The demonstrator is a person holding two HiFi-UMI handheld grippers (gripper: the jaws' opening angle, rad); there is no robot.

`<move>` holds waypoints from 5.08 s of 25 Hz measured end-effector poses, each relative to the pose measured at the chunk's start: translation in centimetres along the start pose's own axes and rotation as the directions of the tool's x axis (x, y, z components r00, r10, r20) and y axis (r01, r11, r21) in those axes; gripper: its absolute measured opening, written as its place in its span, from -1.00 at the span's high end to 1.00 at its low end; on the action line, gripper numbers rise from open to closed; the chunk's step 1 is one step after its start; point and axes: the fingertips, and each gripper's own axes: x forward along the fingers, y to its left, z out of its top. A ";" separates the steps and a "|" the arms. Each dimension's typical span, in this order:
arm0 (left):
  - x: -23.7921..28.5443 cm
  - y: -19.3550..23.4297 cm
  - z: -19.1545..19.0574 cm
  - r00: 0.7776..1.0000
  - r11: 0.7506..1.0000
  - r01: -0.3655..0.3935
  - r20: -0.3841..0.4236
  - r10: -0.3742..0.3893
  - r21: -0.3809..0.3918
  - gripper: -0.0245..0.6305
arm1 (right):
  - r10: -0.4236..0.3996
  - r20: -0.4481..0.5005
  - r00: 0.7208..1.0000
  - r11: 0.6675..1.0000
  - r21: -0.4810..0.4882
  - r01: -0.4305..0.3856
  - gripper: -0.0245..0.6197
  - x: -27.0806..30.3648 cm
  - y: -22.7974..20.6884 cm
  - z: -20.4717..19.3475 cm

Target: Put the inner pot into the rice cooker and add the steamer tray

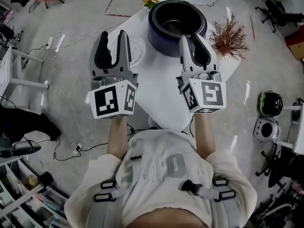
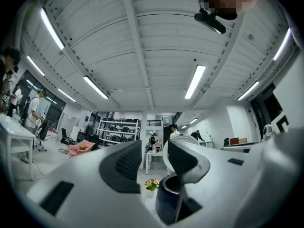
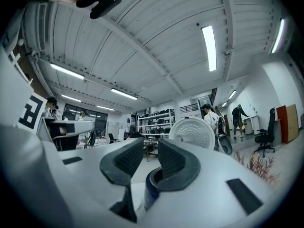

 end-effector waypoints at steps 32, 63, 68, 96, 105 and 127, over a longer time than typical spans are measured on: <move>-5.8 13.2 -17.7 0.919 0.776 -0.323 -0.376 0.121 -0.541 0.44 | 0.264 -0.281 0.923 0.884 0.453 -0.114 0.37 3.3 7.0 -15.0; -3.5 19.5 -39.3 0.826 0.351 -0.539 -0.562 0.041 -0.766 0.78 | 0.312 -0.530 0.789 0.584 0.762 0.281 0.61 11.4 8.4 -38.3; -3.4 19.5 -39.6 0.827 0.354 -0.534 -0.561 0.029 -0.768 0.80 | 0.310 -0.533 0.787 0.570 0.767 0.295 0.68 11.2 8.4 -39.0; 1.4 20.5 -20.8 0.960 0.445 -0.266 -0.277 0.042 -0.855 0.82 | 0.333 -0.305 0.892 0.678 0.735 -0.001 0.80 15.8 10.6 -20.0; 2.6 18.4 -9.7 0.993 0.569 -0.114 -0.103 0.050 -0.815 0.82 | 0.334 -0.151 0.930 0.729 0.667 -0.154 0.80 15.3 10.3 -9.6; 3.7 15.0 -4.1 0.998 0.657 0.014 -0.028 -0.054 -0.754 0.82 | 0.256 -0.035 0.966 0.797 0.573 -0.190 0.80 12.3 8.4 -2.7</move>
